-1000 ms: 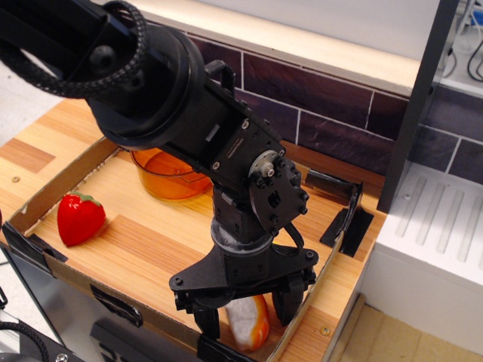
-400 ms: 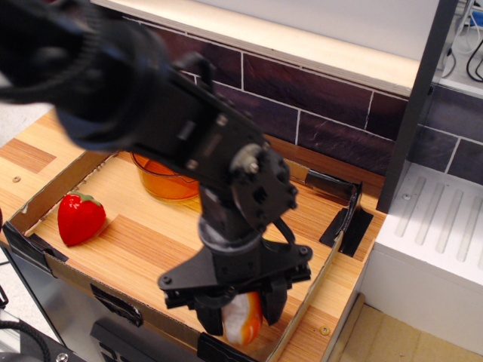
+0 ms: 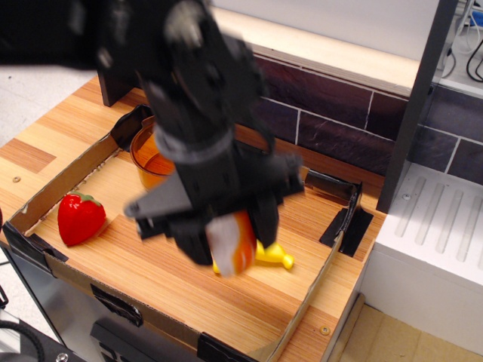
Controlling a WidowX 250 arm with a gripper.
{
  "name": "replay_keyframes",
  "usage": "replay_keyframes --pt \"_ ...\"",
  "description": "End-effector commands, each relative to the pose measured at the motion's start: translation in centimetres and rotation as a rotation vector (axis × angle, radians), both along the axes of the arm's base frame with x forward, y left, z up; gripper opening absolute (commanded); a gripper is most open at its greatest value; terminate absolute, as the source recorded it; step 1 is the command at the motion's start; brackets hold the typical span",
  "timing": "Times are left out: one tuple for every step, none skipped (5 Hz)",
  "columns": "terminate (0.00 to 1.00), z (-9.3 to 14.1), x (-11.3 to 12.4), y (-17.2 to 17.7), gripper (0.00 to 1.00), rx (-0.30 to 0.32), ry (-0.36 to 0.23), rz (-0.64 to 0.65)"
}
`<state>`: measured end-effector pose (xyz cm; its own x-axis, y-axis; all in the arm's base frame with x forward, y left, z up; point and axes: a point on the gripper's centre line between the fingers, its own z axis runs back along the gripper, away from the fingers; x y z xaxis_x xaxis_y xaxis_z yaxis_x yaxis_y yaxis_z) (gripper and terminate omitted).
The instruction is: Put sushi in pot
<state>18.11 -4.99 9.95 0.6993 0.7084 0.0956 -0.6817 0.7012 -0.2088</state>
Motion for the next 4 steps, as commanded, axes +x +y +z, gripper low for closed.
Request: replay_keyframes --pt "0.00 0.8 5.6 4.6 0.00 0.066 0.039 0.185" --pt "0.00 0.7 7.6 7.1 0.00 0.073 0.065 0.278" --pt "0.00 1.0 8.9 9.4 0.00 0.069 0.065 0.339" --pt "0.00 1.6 9.6 11.2 0.00 0.057 0.056 0.376"
